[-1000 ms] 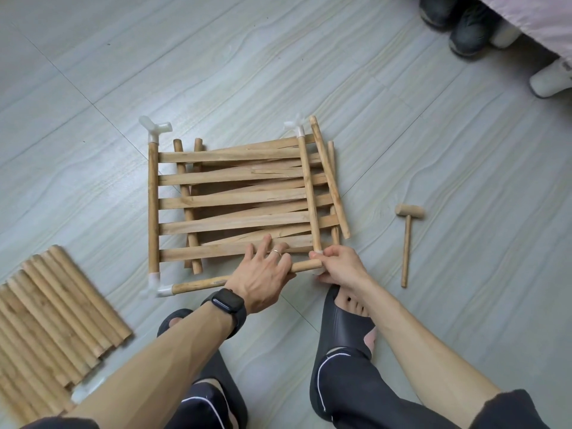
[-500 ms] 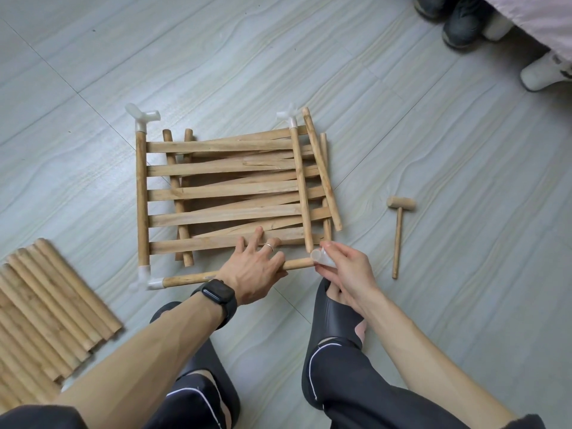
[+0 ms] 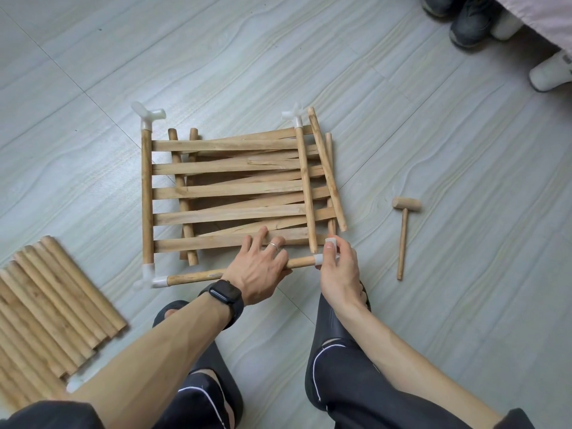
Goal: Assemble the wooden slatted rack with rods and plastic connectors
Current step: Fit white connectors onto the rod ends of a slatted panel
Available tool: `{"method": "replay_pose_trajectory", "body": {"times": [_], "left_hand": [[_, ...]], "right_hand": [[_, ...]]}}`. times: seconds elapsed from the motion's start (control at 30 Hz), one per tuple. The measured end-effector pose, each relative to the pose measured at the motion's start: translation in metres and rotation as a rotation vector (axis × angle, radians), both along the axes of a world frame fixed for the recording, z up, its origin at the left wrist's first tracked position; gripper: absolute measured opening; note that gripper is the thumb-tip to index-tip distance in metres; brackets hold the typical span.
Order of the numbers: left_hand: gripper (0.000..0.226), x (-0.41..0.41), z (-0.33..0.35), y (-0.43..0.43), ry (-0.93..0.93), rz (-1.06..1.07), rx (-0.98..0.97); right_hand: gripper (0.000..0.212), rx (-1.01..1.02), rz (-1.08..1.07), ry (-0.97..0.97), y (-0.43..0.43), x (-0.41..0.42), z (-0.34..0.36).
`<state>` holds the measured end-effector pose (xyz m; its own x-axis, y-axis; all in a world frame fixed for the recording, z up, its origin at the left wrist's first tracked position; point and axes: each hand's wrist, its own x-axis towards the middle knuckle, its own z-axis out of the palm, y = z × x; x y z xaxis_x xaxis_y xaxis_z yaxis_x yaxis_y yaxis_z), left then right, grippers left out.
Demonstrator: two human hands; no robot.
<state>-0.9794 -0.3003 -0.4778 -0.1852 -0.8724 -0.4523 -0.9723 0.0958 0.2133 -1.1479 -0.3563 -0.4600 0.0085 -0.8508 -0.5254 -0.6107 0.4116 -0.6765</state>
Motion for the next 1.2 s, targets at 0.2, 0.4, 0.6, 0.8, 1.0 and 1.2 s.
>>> {"method": "replay_pose_trajectory", "body": {"times": [0.2, 0.4, 0.6, 0.8, 1.0, 1.2], "left_hand": [[0.04, -0.003, -0.007, 0.001, -0.05, 0.008, -0.014], [0.053, -0.001, -0.006, 0.003, -0.05, -0.007, -0.001], [0.039, 0.0, 0.007, -0.025, 0.073, 0.21, -0.016], [0.048, 0.007, 0.008, -0.052, -0.103, 0.087, 0.011], [0.038, 0.018, 0.008, -0.075, -0.056, 0.207, -0.022], [0.047, 0.032, 0.006, -0.08, 0.019, 0.347, -0.117]], "right_hand": [[0.042, 0.231, -0.091, -0.27, 0.003, 0.008, -0.003], [0.027, 0.466, -0.391, -0.567, -0.003, 0.007, 0.002], [0.04, 0.596, -0.609, -0.533, 0.001, 0.006, 0.004], [0.035, 0.66, -0.606, -0.473, -0.018, 0.017, 0.007], [0.031, 0.598, -0.558, -0.473, -0.043, 0.033, 0.007], [0.03, 0.523, -0.542, -0.52, -0.048, 0.046, 0.008]]}}
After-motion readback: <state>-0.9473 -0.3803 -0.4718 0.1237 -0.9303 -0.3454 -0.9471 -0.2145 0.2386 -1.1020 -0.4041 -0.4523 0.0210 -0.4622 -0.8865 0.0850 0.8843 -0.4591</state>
